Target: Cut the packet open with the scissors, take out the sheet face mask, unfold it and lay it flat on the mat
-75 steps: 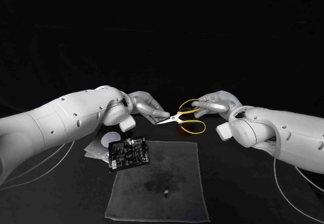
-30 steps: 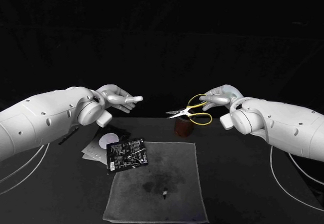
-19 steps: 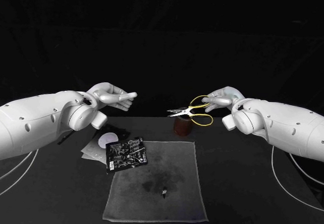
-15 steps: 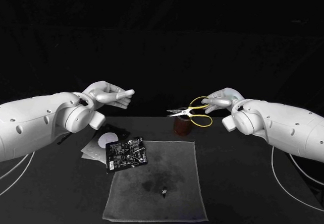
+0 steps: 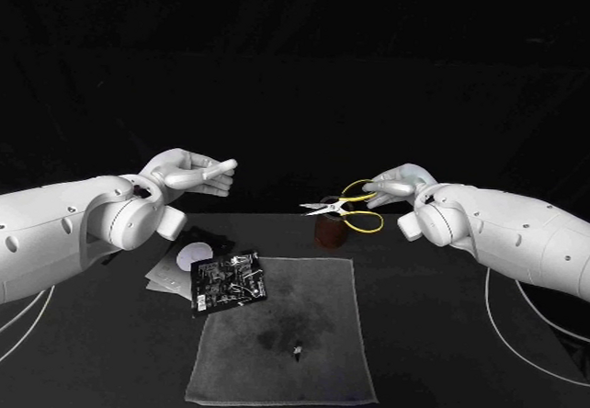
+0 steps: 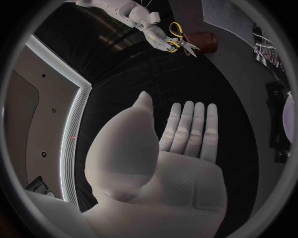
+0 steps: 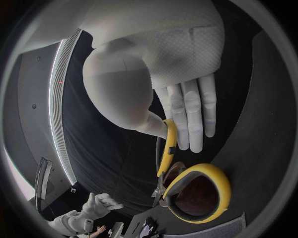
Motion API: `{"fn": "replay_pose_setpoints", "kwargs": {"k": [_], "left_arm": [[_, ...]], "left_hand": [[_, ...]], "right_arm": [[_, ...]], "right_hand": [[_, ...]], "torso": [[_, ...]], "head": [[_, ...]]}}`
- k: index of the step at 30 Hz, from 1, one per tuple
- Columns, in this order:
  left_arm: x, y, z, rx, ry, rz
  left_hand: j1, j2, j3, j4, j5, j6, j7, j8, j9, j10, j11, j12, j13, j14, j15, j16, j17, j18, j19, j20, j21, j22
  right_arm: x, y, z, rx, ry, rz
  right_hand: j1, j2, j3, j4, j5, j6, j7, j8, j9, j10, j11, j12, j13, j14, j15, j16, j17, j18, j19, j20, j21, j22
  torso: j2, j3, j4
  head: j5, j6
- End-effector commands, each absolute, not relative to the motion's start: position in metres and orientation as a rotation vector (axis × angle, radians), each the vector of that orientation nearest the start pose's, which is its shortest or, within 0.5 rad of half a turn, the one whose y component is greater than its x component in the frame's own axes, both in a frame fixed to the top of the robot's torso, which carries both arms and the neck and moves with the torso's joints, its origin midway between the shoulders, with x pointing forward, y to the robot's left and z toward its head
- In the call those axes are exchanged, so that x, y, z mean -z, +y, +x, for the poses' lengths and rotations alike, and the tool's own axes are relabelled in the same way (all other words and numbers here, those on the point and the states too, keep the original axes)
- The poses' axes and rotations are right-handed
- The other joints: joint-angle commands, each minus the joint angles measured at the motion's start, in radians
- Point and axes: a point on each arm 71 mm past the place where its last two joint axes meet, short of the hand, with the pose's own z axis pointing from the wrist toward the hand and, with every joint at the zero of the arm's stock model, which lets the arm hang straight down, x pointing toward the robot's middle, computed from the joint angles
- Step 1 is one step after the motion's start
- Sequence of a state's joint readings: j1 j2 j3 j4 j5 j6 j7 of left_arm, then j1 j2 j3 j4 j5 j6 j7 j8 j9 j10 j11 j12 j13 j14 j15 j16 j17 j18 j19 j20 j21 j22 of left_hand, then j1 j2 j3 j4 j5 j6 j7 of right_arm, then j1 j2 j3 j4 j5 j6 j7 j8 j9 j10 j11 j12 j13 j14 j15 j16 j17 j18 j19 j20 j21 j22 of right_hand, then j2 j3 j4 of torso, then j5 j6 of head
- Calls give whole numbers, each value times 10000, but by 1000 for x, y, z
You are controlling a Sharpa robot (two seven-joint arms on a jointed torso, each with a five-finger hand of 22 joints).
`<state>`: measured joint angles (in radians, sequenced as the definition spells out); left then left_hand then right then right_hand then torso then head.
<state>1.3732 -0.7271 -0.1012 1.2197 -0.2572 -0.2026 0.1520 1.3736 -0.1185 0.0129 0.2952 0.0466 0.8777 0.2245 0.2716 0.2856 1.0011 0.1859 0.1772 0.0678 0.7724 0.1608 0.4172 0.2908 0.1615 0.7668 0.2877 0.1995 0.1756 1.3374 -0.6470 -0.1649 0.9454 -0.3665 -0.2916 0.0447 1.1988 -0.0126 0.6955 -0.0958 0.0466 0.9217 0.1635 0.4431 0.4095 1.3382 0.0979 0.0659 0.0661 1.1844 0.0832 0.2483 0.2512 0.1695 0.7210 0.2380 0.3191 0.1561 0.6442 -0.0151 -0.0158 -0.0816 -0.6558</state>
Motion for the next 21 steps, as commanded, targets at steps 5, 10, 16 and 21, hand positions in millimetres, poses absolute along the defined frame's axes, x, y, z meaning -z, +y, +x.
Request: {"fn": "replay_pose_setpoints", "kwargs": {"k": [5, 10, 16, 21], "left_arm": [[135, 234, 559, 12794, 15836, -8660], [135, 234, 558, 12805, 15891, -8667], [136, 233, 557, 12853, 15989, -8656], [136, 233, 557, 12869, 16053, -8654]], "left_hand": [[40, 98, 45, 4, 15, 80, 118, 30, -14, 61, 4, 15, -10, 53, 1, 52, -11, 73, 76, -24, 68, 15], [41, 96, 50, 5, 15, 71, 122, 25, -21, 49, 8, 8, -15, 40, 4, 48, -18, 72, 74, -23, 65, 14], [41, 91, 58, 6, 15, 59, 128, 19, -30, 30, 14, 0, -20, 21, 9, 43, -27, 71, 71, -21, 62, 11], [41, 94, 66, 6, 15, 50, 134, 14, -38, 16, 19, -7, -24, 4, 14, 38, -35, 70, 67, -19, 57, 9]], "right_arm": [[183, -300, 590, -7897, 15613, 9782], [184, -298, 590, -7975, 15769, 9851], [187, -297, 591, -7994, 16043, 10020], [190, -295, 590, -8090, 16348, 10056]], "right_hand": [[-55, -208, -6, -76, 12, -541, 243, -230, 109, -826, 264, -58, -13, -483, 189, -244, 21, 157, -181, 88, -133, -76], [-214, -378, -1, 22, 12, -1194, 576, -666, 1, -1695, 574, -54, -43, -961, 409, -457, 35, 145, -367, 235, -313, -175], [-393, -676, -159, 174, 12, -2003, 1032, -1161, -185, -3107, 1060, -25, -37, -2187, 863, -1016, -94, 89, -653, 501, -617, -350], [-407, -793, -445, 227, 13, -2314, 1162, -1179, -173, -3518, 1202, 24, -19, -2733, 1020, -1107, -198, -17, -842, 524, -811, -461]], "torso": [[5, 0, 4], [4, 5, -12], [-3, 15, -11], [3, 12, -15]], "head": [[-14, -4], [-19, -6], [-54, -3], [-58, -22]]}}
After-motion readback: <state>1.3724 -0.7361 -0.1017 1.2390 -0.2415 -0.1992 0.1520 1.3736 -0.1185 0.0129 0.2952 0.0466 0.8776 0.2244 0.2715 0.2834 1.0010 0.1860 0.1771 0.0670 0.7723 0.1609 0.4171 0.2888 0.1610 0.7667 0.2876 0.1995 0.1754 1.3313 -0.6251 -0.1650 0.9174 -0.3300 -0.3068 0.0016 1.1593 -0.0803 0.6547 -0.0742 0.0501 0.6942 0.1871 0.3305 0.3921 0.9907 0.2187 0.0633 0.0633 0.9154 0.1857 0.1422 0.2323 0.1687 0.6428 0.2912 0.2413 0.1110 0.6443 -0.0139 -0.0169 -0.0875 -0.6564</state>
